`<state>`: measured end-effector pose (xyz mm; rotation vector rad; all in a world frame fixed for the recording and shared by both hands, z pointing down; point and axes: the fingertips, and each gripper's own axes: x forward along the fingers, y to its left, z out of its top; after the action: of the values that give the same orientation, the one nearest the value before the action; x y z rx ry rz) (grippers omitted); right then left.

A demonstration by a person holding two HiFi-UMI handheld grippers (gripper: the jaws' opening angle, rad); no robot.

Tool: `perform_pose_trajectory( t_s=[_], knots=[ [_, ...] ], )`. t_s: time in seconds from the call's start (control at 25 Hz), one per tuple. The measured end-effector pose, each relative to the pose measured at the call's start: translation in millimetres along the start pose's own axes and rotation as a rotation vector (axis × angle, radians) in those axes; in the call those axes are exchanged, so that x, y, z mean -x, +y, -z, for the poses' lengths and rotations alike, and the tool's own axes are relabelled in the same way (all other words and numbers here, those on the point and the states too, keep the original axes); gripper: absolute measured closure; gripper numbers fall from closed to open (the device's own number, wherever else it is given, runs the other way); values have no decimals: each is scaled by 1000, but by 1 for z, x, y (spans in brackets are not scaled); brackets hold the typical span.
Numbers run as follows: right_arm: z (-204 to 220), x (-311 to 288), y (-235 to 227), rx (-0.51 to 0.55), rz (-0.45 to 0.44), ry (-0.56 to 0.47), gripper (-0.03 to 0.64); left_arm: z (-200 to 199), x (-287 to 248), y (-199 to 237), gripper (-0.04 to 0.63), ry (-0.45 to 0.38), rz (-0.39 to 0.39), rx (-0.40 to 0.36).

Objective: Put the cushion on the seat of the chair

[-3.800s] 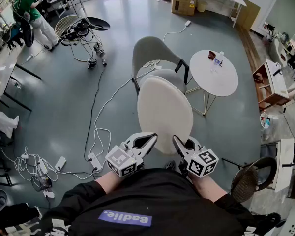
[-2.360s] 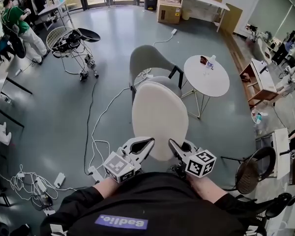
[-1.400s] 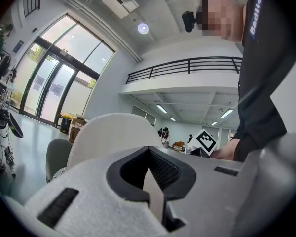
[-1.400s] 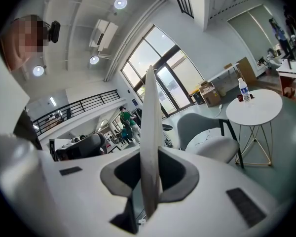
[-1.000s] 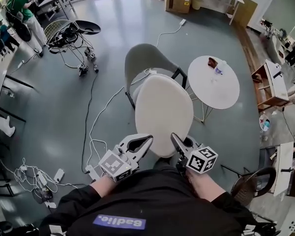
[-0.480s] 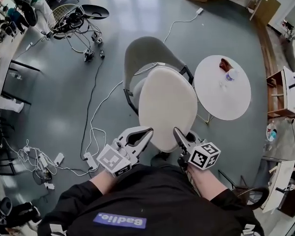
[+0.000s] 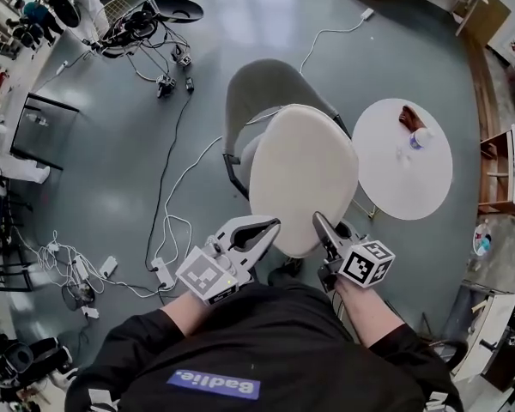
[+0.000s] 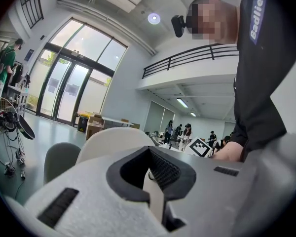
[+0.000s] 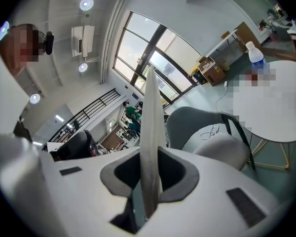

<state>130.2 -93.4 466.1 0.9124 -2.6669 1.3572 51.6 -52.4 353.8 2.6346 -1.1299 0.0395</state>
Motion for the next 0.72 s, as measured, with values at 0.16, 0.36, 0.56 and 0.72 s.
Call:
perform_pose_trajectory(
  t_s=[0.16,0.36,0.56,0.72],
  knots=[
    [3,-19,-11,-45,26,-16,543,-2,-3,14,594,3,26,21],
    [5,-47,-28,-105,67,-58,543,2,-9,41,594,25,71,19],
    [7,-77,-50,-167,105,-98,543,2,-15,76,594,16,92,34],
    [10,-100,-70,-217,147,-137,543,9,-14,98,594,23,109,37]
  ],
)
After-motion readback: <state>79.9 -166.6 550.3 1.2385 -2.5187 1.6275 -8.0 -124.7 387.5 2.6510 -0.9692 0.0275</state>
